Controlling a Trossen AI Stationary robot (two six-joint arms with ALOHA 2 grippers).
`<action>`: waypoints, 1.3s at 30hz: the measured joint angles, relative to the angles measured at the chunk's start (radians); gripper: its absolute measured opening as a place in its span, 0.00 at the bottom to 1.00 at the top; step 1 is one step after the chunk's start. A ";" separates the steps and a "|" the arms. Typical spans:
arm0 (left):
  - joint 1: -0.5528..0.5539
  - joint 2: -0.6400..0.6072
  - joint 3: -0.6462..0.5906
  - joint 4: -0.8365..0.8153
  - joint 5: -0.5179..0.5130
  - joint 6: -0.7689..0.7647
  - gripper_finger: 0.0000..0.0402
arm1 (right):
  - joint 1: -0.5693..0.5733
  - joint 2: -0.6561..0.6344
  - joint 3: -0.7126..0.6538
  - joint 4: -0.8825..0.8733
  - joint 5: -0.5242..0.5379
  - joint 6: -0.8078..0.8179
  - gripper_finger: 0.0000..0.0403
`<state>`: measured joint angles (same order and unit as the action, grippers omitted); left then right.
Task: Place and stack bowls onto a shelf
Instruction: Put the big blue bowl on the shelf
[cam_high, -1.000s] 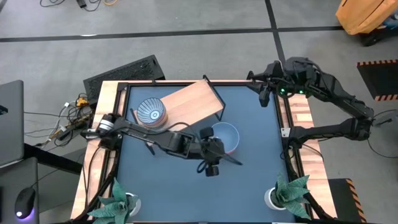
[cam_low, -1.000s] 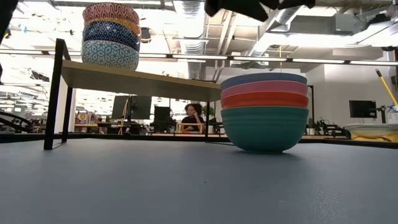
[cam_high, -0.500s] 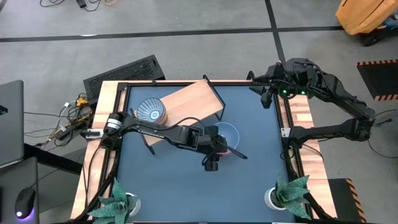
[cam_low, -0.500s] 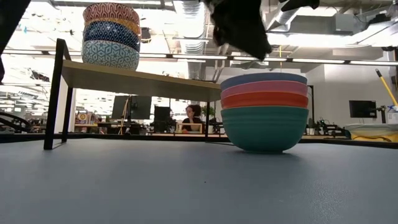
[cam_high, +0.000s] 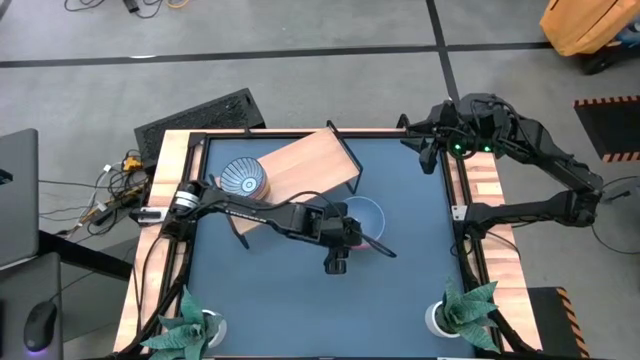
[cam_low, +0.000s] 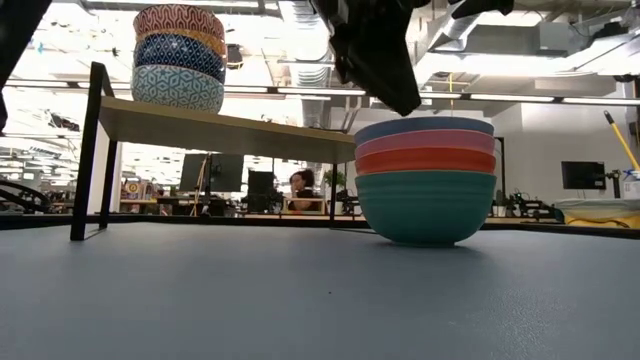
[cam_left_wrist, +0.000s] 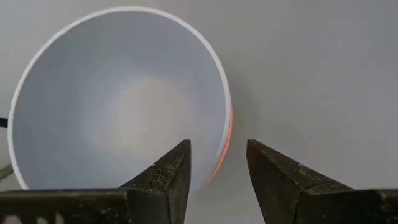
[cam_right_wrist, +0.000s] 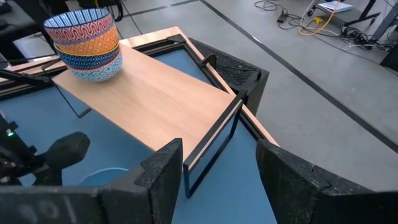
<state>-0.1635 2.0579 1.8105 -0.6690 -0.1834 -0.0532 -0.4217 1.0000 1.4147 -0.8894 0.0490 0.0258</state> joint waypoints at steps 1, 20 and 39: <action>0.000 0.003 0.001 0.004 -0.001 -0.005 0.34 | 0.000 0.000 0.000 0.000 0.000 0.000 0.57; 0.005 0.008 0.000 -0.028 0.015 0.006 0.25 | 0.000 0.000 0.000 0.000 0.000 -0.006 0.57; 0.005 0.027 0.011 -0.070 0.015 -0.011 0.01 | 0.000 0.000 0.000 0.001 0.000 -0.008 0.57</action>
<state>-0.1581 2.0850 1.8219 -0.7388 -0.1686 -0.0646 -0.4217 1.0000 1.4147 -0.8886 0.0492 0.0181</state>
